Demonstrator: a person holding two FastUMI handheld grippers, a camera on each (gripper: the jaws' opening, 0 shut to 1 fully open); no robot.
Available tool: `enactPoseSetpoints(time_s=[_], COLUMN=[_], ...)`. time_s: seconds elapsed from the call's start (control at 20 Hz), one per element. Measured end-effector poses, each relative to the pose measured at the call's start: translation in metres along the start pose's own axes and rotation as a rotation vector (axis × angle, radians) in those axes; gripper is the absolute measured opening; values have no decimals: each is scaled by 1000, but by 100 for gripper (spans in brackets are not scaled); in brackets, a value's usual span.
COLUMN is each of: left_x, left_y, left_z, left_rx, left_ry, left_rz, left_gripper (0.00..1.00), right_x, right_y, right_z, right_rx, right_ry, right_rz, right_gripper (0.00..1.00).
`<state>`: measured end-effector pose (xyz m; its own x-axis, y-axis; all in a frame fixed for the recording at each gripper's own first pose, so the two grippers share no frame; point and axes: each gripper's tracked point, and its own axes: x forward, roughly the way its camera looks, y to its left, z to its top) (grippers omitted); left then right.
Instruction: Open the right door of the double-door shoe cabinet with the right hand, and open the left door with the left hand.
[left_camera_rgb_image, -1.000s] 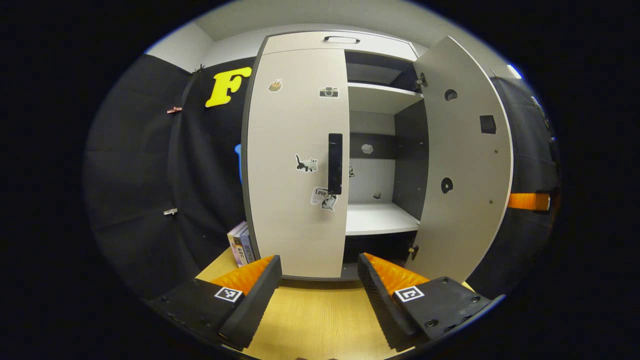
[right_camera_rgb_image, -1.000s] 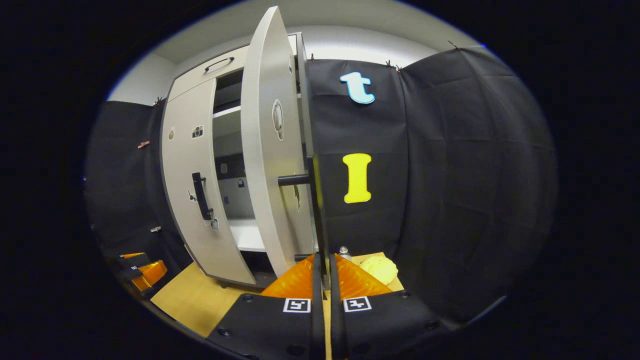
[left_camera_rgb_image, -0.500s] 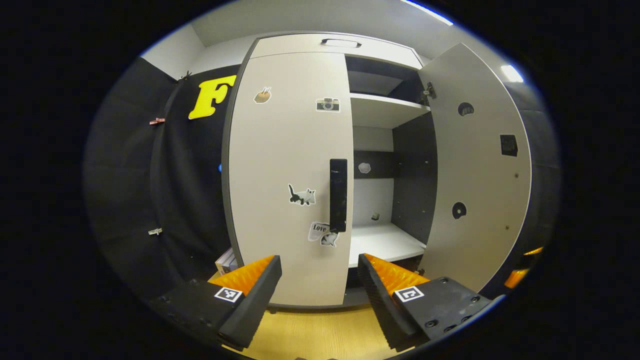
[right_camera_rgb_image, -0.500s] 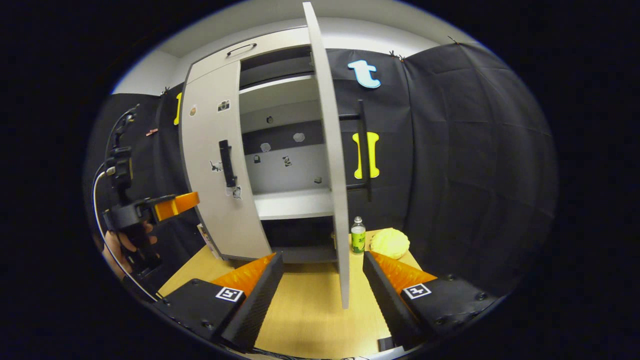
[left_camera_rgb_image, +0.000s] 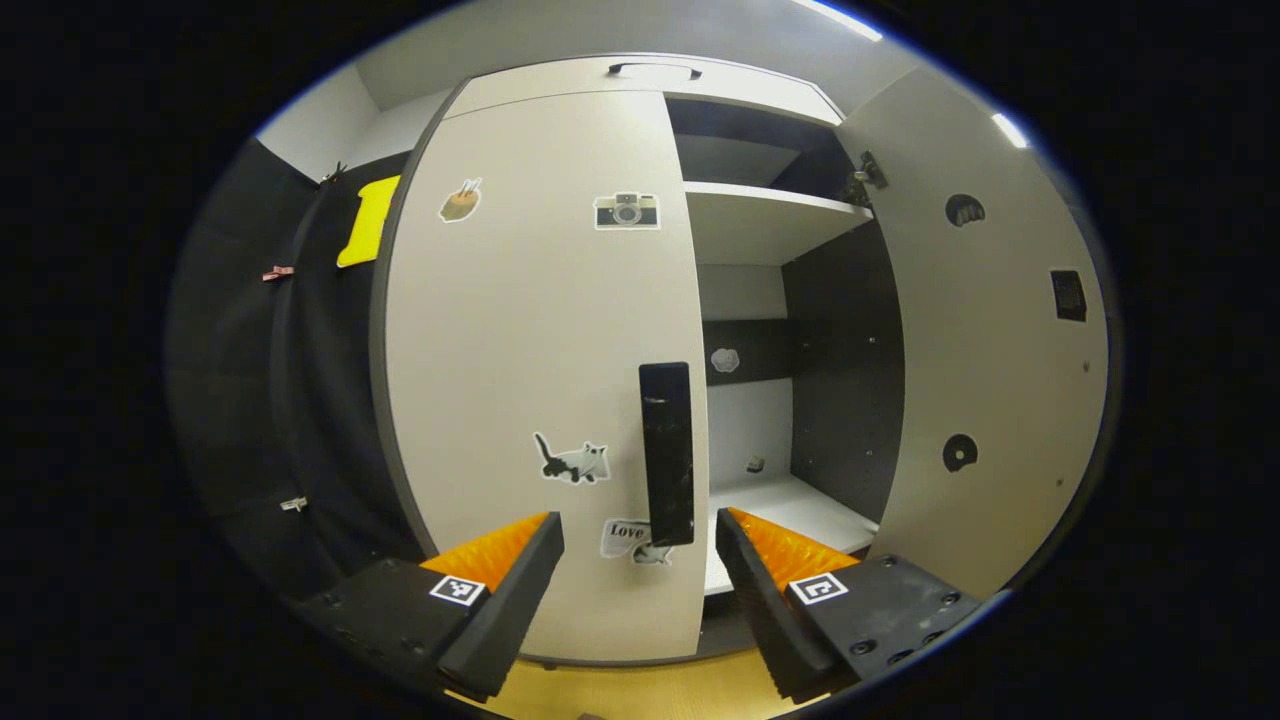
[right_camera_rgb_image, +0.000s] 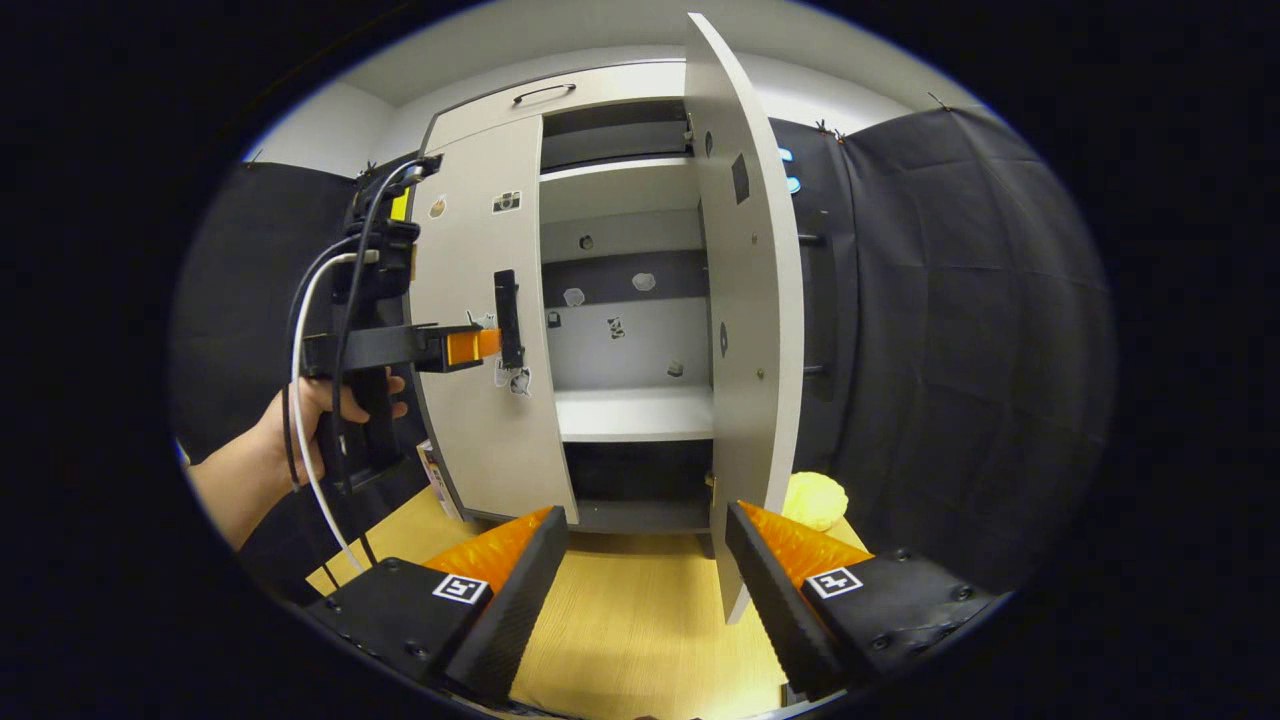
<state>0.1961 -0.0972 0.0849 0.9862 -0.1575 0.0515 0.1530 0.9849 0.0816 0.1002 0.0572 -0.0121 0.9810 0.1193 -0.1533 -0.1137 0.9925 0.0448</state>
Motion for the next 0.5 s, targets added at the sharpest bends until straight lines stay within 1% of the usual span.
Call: enactPoseSetpoints(time_s=[0.1, 0.15, 0.2, 0.3, 0.4, 0.45, 0.5], left_x=[17, 25, 32, 45, 54, 57, 60], left_y=[-5, -5, -4, -4, 0, 0, -1], left_z=[4, 3, 2, 0, -3, -4, -3], left_rx=[-36, -36, -27, -1, 8, -2, -19], left_ry=[-1, 0, 8, 12, 20, 23, 23], left_rz=[-20, -17, -9, -1, 32, 37, 32], left_gripper=[94, 92, 95, 95, 94, 91, 83], right_x=[0, 0, -1, -1, 1, 1, 1], right_y=[0, -2, -3, -4, -5, -5, -5], right_z=[-1, -1, -2, -3, -2, -3, -4], right_rx=[2, -1, -3, -6, -7, -7, -9], right_ry=[1, 2, 4, 4, 6, 10, 14], right_rz=[-7, -12, -14, -16, -18, -18, -20], right_gripper=[99, 99, 99, 99, 99, 99, 99])
